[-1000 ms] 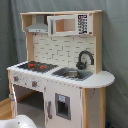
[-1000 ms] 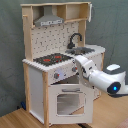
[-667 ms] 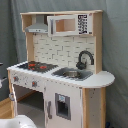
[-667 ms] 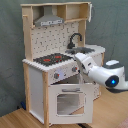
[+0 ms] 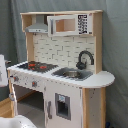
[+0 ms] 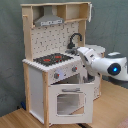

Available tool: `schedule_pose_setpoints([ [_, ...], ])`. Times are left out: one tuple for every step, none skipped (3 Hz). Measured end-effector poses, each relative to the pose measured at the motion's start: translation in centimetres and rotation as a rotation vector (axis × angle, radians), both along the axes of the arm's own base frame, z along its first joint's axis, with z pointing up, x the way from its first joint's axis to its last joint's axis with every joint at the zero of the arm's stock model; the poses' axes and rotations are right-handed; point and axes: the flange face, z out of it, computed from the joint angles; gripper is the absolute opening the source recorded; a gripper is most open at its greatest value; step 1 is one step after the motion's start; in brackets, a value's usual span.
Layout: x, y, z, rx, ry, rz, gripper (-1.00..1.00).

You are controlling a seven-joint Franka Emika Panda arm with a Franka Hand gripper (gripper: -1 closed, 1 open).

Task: Play with the kitchen

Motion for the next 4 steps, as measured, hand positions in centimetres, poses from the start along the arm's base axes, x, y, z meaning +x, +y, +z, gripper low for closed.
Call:
schedule_pose_setpoints([
  [0.1,-2.0,0.6,-0.003,0.071,-0.002,1.00],
  [0.1,-3.3,0.2,-0.002,0.159,0.007,1.00],
  [0.8,-4.5,-0.7,0.006,0.271,0.010,1.00],
  [2.3,-5.8,-1.5,0.018,0.388,0.005,1.00],
])
